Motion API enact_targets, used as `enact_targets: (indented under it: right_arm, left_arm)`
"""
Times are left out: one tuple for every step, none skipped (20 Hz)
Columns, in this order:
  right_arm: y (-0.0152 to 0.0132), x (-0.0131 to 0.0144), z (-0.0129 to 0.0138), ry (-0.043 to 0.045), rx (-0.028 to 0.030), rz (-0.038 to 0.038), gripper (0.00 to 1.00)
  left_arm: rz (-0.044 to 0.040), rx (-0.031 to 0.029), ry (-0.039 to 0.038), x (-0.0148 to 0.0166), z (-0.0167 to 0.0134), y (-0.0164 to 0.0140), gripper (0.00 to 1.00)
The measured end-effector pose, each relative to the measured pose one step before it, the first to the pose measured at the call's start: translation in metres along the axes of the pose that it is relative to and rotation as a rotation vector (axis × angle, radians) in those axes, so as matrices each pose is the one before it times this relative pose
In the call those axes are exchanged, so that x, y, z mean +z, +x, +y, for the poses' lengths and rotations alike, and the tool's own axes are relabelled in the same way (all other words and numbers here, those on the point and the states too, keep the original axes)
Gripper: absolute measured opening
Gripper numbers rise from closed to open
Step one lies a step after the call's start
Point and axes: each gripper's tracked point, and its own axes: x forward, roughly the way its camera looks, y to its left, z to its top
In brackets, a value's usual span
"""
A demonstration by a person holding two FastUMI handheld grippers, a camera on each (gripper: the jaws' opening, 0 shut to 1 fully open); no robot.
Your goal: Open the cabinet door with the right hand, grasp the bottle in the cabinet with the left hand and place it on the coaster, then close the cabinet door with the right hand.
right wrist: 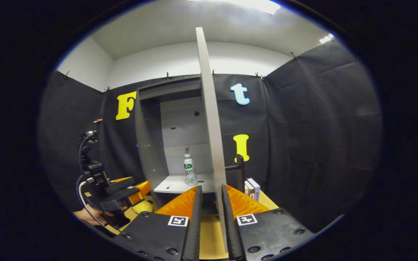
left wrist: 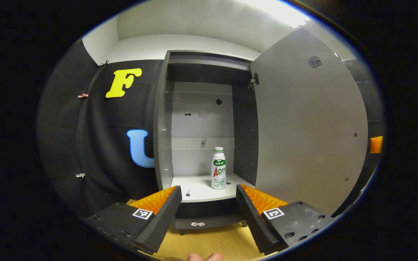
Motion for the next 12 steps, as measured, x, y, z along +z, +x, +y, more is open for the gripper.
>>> enact_targets:
  right_arm:
    - [0.00027,-0.00362,0.00715,-0.01933,0.02351,0.00412,0.39]
    - [-0.00092,-0.00237,0.0073,-0.00915,0.00957,0.00172,0.44]
    - [0.00279,0.00217,0.0089,0.0036,0.01195,-0.00847,0.6]
    - [0.00418,0.0048,0.00869,0.01175,0.01467,-0.01274,0.65]
    - [0.0045,0.00223,0.00556,0.00687,0.00547,-0.00384,0.78]
    - [0.00317,-0.00232,-0.00046,-0.00218,-0.00264,-0.00278,0.81]
    - [0.00213,-0.00055,0.00227,-0.00371,0.00012,-0.00142,0.94]
    - [0.00589,-0.00067,0.00267,-0.00321,0.00614,-0.00111,0.99]
    - [0.00218,0.00121,0.00318,0.00018,0.00534,-0.00567,0.99]
    - [0.00131,0.00209,0.00386,0.00684,0.01506,-0.00494,0.99]
    - [0.00299,-0.00269,0.00474,0.00699,0.01295,0.00711,0.99]
    - [0.00223,-0.00257,0.00205,0.00991,0.00631,0.00722,0.99]
  left_arm:
    - [-0.00565,-0.0065,0.00332,0.00125,-0.00247,0.00761,0.95]
    - [-0.00556,-0.00709,0.00407,0.00115,-0.00336,0.0091,0.92]
    - [-0.00384,-0.00671,0.00394,-0.00018,-0.00318,0.00983,0.95]
    - [-0.00132,-0.00679,0.00516,-0.00043,-0.00423,0.01077,0.92]
    - [-0.00114,-0.00466,0.00451,-0.00224,-0.00344,0.00987,0.94]
    - [-0.00272,-0.00333,0.00393,-0.00102,-0.00365,0.01292,0.94]
    - [-0.00106,-0.00285,0.00405,-0.00205,-0.00262,0.01491,0.95]
    - [0.0039,-0.0007,0.00269,-0.00322,-0.00205,0.01455,0.95]
    - [0.0026,0.0015,0.00157,-0.00298,-0.00135,0.0138,0.94]
    - [0.00155,0.00153,0.00073,-0.00174,-0.00176,0.01513,0.95]
    - [-0.00114,0.00285,-0.00501,-0.00206,-0.00116,0.01482,0.95]
    - [0.00087,0.004,-0.00525,-0.00188,-0.00092,0.01521,0.95]
